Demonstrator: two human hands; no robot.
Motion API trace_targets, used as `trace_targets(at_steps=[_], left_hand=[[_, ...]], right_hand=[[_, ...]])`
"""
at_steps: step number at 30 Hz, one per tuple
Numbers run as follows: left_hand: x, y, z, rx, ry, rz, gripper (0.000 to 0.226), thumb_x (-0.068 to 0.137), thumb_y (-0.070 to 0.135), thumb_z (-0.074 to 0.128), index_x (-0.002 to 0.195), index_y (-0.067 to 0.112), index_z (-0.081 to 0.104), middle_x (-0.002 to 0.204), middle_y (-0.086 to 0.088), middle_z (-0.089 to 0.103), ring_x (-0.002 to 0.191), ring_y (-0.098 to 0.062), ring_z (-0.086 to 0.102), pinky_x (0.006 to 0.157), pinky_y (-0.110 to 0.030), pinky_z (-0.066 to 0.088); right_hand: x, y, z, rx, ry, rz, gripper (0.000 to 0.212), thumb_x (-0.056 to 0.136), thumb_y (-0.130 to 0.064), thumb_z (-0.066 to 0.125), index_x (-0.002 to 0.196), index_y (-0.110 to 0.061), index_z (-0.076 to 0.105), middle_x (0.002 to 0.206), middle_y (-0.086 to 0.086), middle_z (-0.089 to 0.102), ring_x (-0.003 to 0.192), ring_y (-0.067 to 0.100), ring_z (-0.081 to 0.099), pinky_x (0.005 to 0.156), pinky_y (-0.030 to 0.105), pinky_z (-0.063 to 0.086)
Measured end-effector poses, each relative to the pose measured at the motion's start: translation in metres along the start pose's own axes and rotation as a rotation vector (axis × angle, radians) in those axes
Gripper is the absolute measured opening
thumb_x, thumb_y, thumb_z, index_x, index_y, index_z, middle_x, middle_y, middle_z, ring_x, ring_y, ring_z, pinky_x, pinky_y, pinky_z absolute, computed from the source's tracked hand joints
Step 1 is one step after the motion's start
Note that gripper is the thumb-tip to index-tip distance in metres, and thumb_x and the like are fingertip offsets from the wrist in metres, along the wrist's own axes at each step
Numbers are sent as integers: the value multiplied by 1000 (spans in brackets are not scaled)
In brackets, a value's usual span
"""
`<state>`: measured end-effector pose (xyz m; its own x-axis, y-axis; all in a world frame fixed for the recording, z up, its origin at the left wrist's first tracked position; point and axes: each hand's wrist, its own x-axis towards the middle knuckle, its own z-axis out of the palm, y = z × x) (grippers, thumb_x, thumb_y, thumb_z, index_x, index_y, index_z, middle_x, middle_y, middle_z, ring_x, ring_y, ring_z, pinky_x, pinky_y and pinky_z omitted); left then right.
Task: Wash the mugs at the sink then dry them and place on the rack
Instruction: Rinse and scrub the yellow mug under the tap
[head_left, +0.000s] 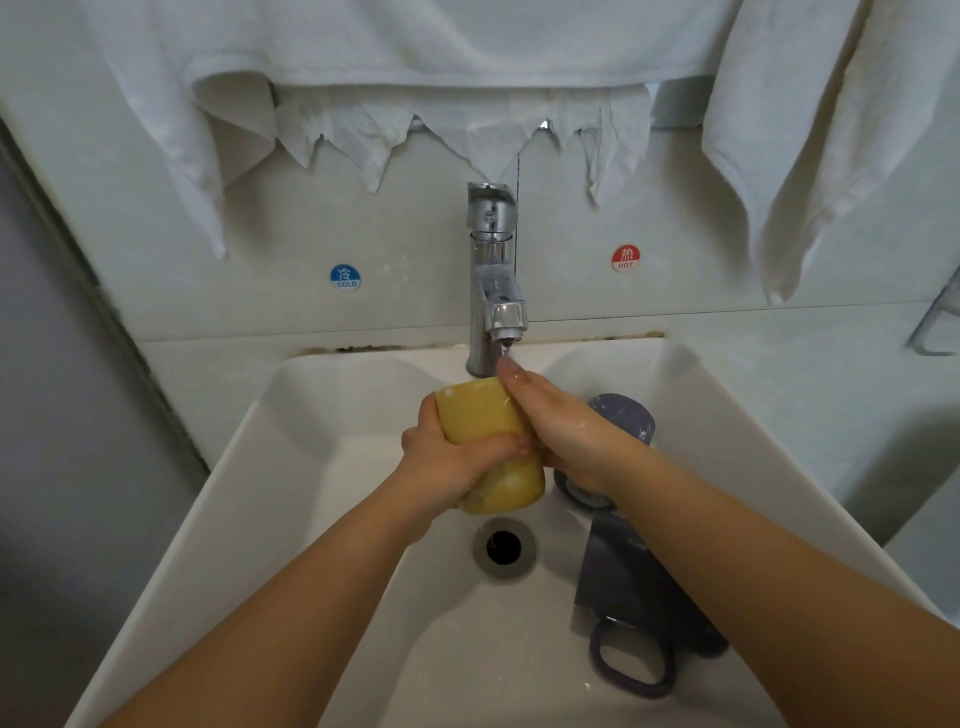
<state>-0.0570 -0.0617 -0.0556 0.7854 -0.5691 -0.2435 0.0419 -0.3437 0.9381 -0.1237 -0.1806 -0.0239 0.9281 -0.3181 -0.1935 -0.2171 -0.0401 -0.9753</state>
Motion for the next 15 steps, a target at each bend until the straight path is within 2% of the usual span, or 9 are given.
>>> trace_targets(at_steps=[1, 3, 4, 6, 8, 11, 13, 15], left_hand=[[1, 0, -1, -20, -7, -5, 126, 27, 64, 76, 139, 45, 22, 134, -2, 41, 114, -28, 53, 86, -48, 56], [1, 0, -1, -64, -18, -13, 124, 29, 65, 77, 139, 46, 23, 135, -1, 43, 113, -27, 56, 85, -47, 57], [1, 1, 0, -58, -18, -10, 122, 32, 65, 78, 139, 45, 24, 135, -1, 43, 113, -26, 56, 85, -46, 57], [0, 2, 1, 16, 10, 20, 113, 45, 58, 82, 140, 41, 25, 135, -2, 39, 111, -24, 53, 83, -41, 56], [-1, 4, 3, 65, 50, 50, 101, 63, 47, 84, 143, 37, 22, 134, -3, 33, 110, -23, 47, 81, -39, 52], [-1, 6, 3, 64, 77, 76, 98, 70, 43, 81, 144, 34, 17, 130, 0, 29, 106, -21, 42, 78, -36, 46], [-1, 6, 2, 27, 103, 102, 93, 72, 41, 80, 141, 33, 18, 133, -1, 29, 104, -20, 42, 77, -35, 46], [-1, 5, 4, 5, 119, 133, 88, 73, 41, 79, 139, 32, 21, 138, -3, 29, 104, -19, 43, 79, -34, 47]], right_hand=[[-2, 2, -3, 7, -30, -4, 25, 91, -58, 40, 103, -38, 47, 104, -7, 58, 93, 11, 59, 90, 35, 48], [-1, 7, -4, -1, -47, -31, 45, 85, -53, 56, 123, -31, 45, 115, -4, 60, 102, 15, 61, 88, 35, 52], [1, 9, -3, -12, -34, -44, 52, 81, -49, 63, 125, -29, 45, 116, -3, 61, 103, 16, 62, 87, 34, 54], [4, 11, 1, -33, 48, -62, 57, 77, -51, 68, 124, -26, 48, 115, -1, 62, 101, 16, 63, 88, 36, 54], [6, 8, 5, -32, 107, -61, 57, 78, -60, 61, 121, -24, 50, 112, 1, 63, 99, 16, 63, 86, 35, 54], [6, 4, 3, -2, 83, -25, 60, 77, -70, 48, 117, -26, 49, 112, 2, 62, 97, 16, 62, 76, 30, 52], [5, 5, -3, 11, 31, -22, 58, 73, -68, 50, 116, -30, 47, 115, 1, 61, 102, 19, 62, 82, 35, 53], [4, 6, -9, 31, -17, -29, 44, 77, -58, 58, 112, -32, 49, 118, -1, 61, 106, 21, 62, 90, 42, 53]])
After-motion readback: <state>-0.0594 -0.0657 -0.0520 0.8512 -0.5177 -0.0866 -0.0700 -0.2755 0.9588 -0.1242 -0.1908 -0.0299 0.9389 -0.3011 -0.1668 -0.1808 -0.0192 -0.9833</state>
